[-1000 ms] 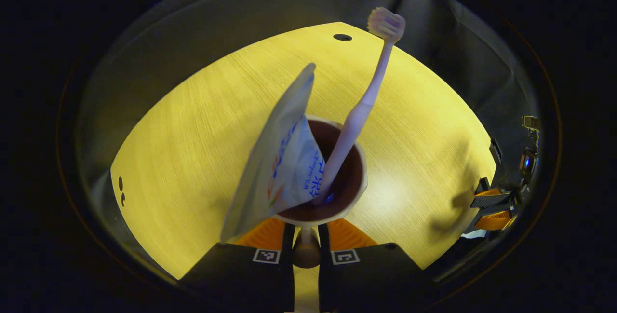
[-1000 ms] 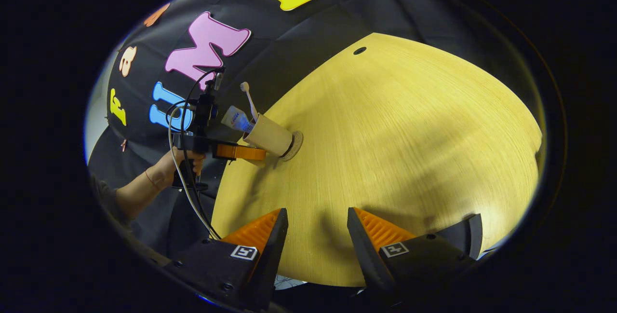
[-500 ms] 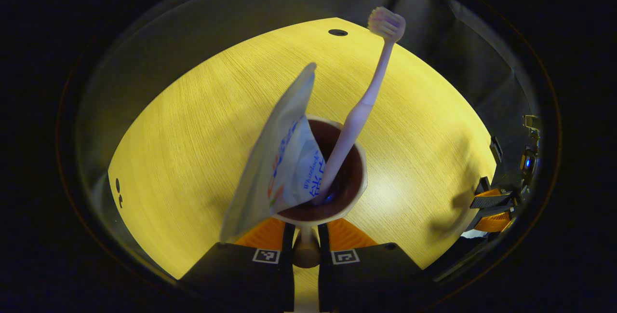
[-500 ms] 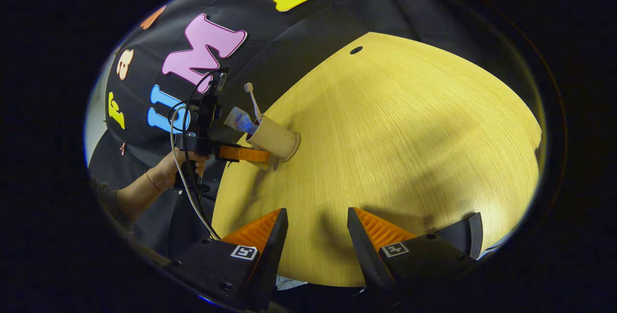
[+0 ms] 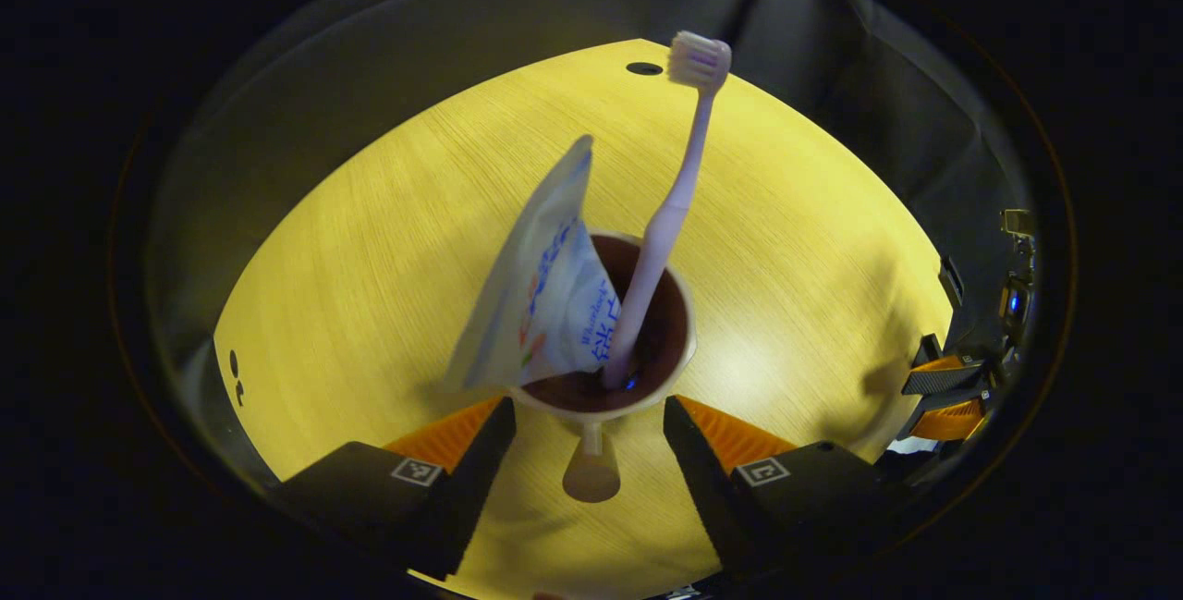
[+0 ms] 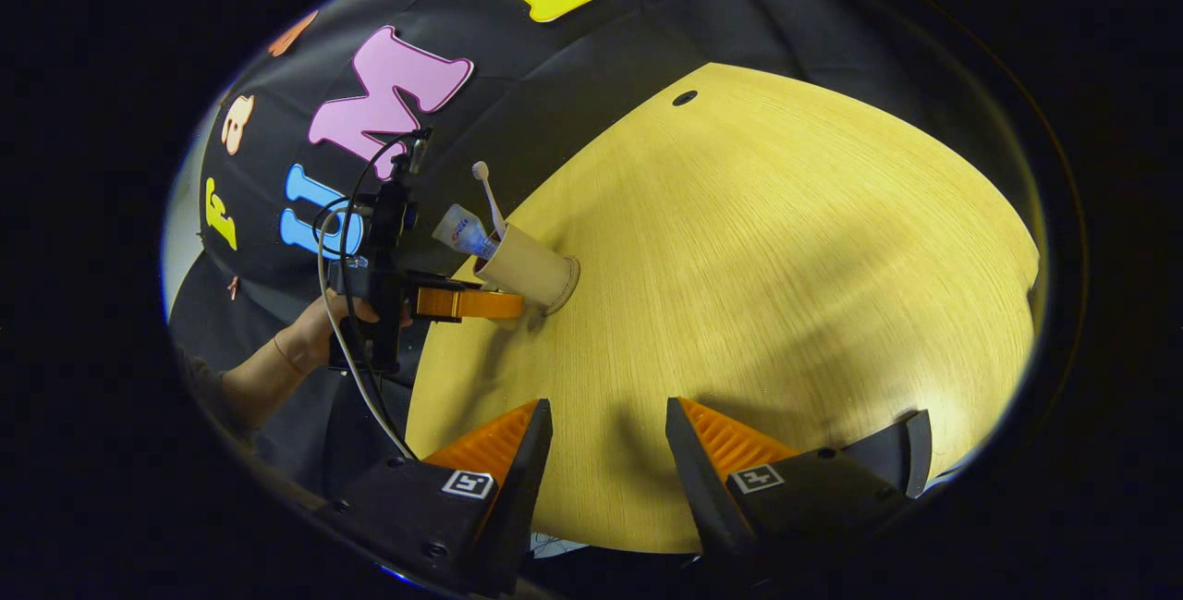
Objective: Put the toothbrush and toothpaste on the desktop into the cup, then pick up the cup and place it on the coaster on the desktop.
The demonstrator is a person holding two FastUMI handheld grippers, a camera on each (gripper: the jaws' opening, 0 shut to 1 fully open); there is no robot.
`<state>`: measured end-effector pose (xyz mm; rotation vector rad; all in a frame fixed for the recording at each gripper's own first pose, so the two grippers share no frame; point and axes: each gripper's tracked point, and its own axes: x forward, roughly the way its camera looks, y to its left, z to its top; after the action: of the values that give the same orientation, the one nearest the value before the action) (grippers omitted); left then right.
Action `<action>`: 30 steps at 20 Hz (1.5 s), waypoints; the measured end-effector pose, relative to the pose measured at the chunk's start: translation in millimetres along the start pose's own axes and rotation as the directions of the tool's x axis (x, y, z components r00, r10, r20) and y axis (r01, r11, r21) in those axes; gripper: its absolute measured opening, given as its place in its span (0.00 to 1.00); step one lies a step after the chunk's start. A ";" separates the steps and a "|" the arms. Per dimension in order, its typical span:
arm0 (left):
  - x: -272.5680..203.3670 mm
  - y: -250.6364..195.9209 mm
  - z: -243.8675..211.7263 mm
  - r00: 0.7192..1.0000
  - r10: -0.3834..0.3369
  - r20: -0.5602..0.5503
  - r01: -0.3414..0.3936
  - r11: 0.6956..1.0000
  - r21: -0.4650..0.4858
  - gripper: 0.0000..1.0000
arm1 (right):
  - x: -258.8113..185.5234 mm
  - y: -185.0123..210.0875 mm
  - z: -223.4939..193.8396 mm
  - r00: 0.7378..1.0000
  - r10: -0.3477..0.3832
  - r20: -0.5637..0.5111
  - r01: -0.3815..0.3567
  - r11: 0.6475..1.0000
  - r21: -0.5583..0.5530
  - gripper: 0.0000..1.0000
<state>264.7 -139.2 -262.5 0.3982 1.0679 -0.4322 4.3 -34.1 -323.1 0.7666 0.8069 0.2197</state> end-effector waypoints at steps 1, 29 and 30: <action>-3.7 2.4 -0.6 1.000 0.008 0.013 -0.008 1.000 -0.006 0.98 | 0.5 2.6 1.2 1.000 0.001 0.003 -0.001 1.000 -0.003 0.77; -177.7 47.7 -124.4 0.887 0.072 0.455 0.074 0.953 -0.294 0.98 | 22.6 181.5 26.9 0.997 0.037 0.064 -0.016 0.955 -0.295 0.98; -180.0 49.7 -125.9 0.882 0.080 0.464 0.073 0.950 -0.303 0.98 | 24.0 184.8 25.9 0.997 0.037 0.065 -0.016 0.953 -0.303 0.98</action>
<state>122.0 -6.7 -149.4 0.0024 0.6390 -0.3246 58.2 95.0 -197.4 0.4934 0.6771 0.3306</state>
